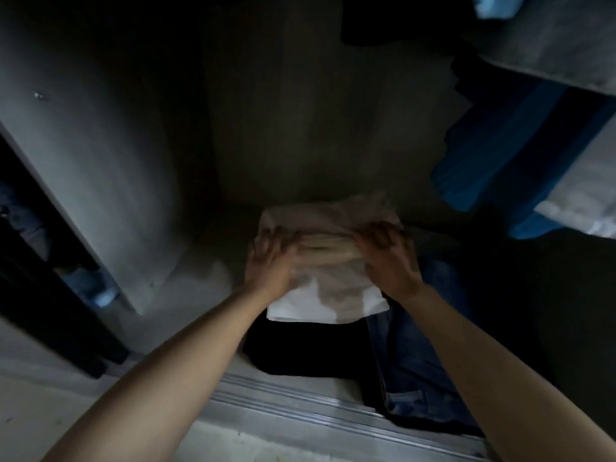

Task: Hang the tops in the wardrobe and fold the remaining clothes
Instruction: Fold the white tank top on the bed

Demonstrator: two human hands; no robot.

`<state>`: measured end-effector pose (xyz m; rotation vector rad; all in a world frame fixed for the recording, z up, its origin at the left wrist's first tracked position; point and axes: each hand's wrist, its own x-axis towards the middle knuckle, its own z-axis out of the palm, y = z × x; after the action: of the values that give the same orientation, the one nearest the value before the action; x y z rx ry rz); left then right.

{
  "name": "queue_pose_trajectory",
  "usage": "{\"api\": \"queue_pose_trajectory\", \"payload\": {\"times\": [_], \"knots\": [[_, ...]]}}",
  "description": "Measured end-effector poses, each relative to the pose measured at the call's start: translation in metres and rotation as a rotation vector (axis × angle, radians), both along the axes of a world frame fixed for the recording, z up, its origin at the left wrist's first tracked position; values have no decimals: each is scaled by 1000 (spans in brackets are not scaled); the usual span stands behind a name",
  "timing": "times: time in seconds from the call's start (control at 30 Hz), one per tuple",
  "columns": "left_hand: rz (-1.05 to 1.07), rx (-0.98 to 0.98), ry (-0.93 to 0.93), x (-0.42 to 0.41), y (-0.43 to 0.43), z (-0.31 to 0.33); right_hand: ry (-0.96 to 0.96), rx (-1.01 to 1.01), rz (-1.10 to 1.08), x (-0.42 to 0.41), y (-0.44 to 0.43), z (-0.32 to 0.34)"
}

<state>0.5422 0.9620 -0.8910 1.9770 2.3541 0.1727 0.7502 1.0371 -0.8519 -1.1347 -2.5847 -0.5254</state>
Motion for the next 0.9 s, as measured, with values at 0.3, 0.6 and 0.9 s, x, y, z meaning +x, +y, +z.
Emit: {"api": "queue_pose_trajectory", "payload": {"times": [0.3,0.6,0.9], "knots": [[-54,-281,51,11,-62,-77,-306,-604,-271,42,-41,-80],[112,-179,26,-18,-109,-69,-252,-568,-87,-13,-79,-72],[191,-340,-33,-27,-197,102,-302,-689,203,-44,-162,93]]}}
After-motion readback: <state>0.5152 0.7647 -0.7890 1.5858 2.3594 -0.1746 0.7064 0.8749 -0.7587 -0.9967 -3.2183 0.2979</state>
